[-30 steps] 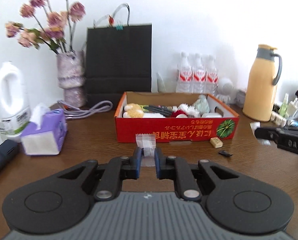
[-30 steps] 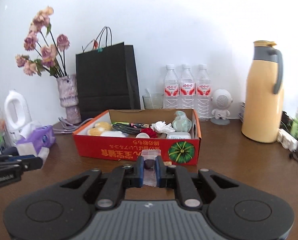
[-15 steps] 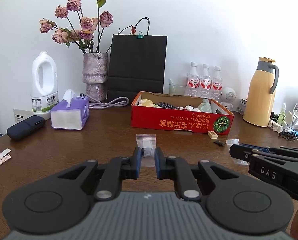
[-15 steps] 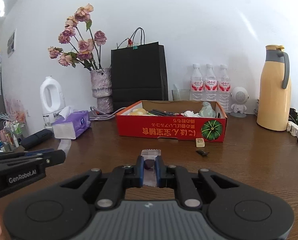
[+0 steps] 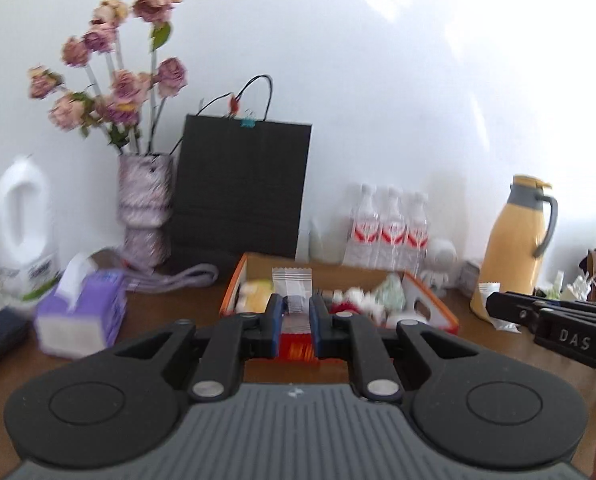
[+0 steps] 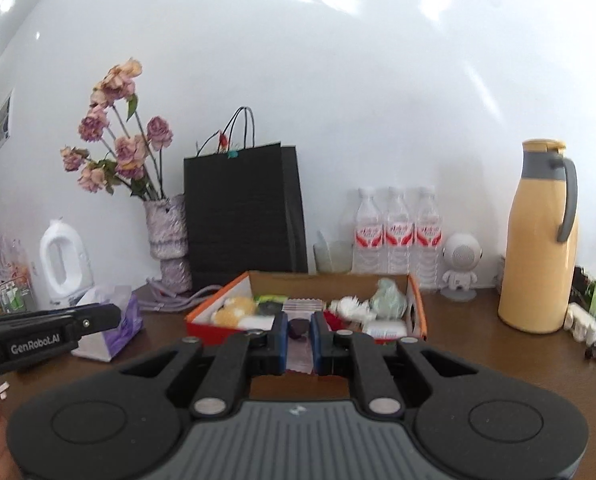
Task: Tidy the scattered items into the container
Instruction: 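Carry both wrapped candies over the cardboard box, then open both tools to drop the candies into the box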
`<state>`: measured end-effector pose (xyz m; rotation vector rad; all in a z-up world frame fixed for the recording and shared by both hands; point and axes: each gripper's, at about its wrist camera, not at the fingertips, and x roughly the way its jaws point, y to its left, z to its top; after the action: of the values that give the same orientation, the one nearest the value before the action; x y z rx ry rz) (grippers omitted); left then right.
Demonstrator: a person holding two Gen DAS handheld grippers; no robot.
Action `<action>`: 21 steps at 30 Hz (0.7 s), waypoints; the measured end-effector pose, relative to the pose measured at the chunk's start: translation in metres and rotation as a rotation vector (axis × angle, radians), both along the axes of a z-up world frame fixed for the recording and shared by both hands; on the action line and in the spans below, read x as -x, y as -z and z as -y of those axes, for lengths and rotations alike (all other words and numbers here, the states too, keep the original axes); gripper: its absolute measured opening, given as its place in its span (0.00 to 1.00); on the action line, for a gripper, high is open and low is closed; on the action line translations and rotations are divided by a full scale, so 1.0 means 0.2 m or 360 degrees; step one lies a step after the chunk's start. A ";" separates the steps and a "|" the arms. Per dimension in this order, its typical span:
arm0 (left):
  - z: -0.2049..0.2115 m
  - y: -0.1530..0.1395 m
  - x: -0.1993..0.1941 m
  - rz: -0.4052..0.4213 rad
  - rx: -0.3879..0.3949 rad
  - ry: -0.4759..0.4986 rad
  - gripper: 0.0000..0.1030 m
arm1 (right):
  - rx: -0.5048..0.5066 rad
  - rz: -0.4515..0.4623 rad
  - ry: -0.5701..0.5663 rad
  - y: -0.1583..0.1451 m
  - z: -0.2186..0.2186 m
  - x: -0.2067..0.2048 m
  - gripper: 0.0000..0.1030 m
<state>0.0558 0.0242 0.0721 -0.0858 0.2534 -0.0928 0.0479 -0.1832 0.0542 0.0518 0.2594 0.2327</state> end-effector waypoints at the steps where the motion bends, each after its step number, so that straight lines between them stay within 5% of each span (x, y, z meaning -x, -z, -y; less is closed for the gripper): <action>1: 0.02 -0.04 -0.10 0.0006 -0.0022 0.0025 0.15 | 0.0016 0.0005 -0.0008 -0.04 0.00 -0.09 0.11; 3: 0.08 -0.10 -0.32 -0.0014 -0.0082 0.0092 0.15 | 0.0051 -0.0016 -0.0026 -0.09 0.00 -0.29 0.11; 6: 0.18 -0.10 -0.70 -0.0215 -0.0143 0.0197 0.15 | 0.0070 -0.0189 -0.0064 -0.12 0.02 -0.66 0.11; 11: 0.30 0.20 -1.21 -0.0574 -0.0340 0.0284 0.15 | 0.0181 -0.0596 -0.0024 0.01 0.03 -1.22 0.11; 17: 0.32 0.41 -1.38 -0.0893 -0.0312 0.0382 0.21 | 0.0149 -0.1026 -0.0062 0.31 0.02 -1.60 0.11; 20: 0.28 0.35 -1.37 -0.0891 -0.0224 0.0405 0.38 | 0.0238 -0.1074 -0.0009 0.40 0.01 -1.66 0.15; 21: 0.26 0.31 -1.37 -0.0887 -0.0196 0.0402 0.40 | 0.0242 -0.1070 0.0014 0.40 0.01 -1.66 0.24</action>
<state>0.3294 -0.0286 0.0095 0.0458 0.8257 -0.3053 0.3799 -0.1859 -0.0267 -0.0215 0.9449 0.1799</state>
